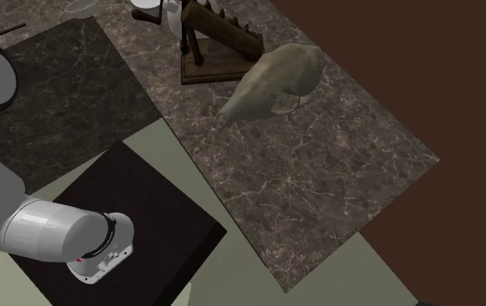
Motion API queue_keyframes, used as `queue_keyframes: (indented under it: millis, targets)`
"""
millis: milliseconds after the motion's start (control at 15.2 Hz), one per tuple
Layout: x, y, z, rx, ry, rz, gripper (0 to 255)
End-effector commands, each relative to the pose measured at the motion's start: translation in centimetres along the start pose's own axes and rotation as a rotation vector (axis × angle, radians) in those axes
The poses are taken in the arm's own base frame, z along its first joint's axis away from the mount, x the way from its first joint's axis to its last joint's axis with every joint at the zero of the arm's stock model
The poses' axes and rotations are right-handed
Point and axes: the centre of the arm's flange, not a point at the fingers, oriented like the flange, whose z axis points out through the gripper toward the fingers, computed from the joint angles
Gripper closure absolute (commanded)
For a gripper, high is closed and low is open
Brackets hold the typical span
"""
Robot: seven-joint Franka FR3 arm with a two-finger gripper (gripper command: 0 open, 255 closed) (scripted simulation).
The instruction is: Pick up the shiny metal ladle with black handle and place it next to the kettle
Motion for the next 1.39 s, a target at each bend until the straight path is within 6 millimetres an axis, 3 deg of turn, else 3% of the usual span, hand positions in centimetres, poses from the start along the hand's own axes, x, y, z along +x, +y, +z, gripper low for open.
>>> queue_keyframes:
  millis: [0,1320]
  targets:
    - [-0.1,0.1,1.0,0.0,0.0,0.0,255]
    - [-1.3,1.1,11.5,0.0,0.0,0.0,255]
